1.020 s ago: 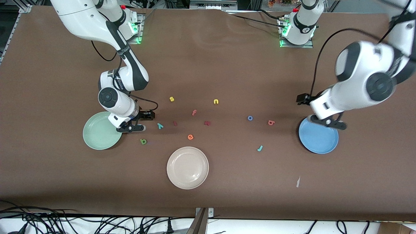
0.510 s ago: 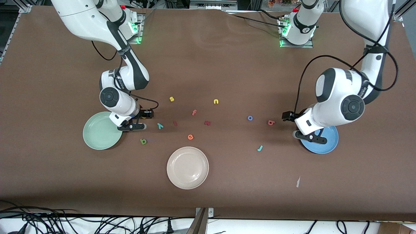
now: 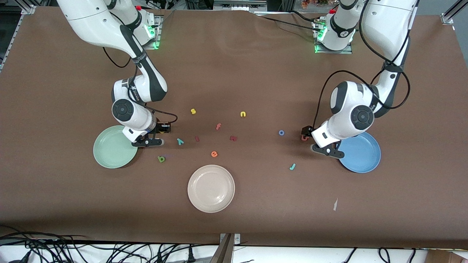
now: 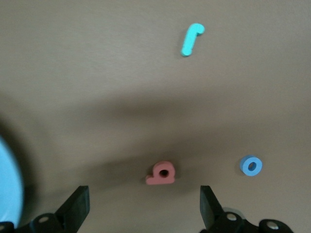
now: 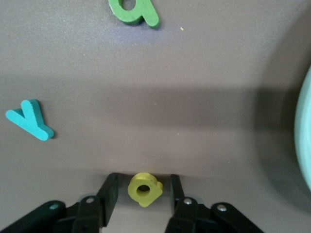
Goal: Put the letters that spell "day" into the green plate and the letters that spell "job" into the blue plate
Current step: 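Grasp the yellow letter with the right gripper while the left gripper lowers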
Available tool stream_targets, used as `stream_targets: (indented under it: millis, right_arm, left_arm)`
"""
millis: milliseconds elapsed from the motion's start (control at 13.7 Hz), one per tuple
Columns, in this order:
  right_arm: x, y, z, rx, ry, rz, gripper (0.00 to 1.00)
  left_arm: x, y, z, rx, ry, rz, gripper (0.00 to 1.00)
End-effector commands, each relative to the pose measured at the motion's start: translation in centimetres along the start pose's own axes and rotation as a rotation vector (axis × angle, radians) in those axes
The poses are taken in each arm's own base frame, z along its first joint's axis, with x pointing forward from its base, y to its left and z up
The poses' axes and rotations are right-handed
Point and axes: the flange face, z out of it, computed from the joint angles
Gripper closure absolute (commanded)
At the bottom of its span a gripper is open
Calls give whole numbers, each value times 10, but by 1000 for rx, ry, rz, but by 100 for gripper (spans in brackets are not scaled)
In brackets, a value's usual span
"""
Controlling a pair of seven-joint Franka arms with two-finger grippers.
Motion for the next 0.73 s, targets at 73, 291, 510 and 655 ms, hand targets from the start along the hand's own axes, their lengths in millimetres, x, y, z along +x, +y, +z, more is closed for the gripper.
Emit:
stream_targets:
  millis: [73, 291, 510, 655]
  right_arm:
    - [-2, 3, 5, 9, -1, -3, 57]
    - [-2, 2, 9, 9, -7, -4, 64]
    - [-3, 2, 11, 8, -10, -4, 66]
    - [-3, 2, 11, 8, -10, -3, 69]
  left_arm:
    - [-3, 11, 33, 1, 23, 15, 0]
    - [-14, 16, 49, 6, -1, 23, 0]
    - [-26, 18, 54, 7, -23, 26, 0]
    - [-28, 17, 55, 7, -28, 25, 0]
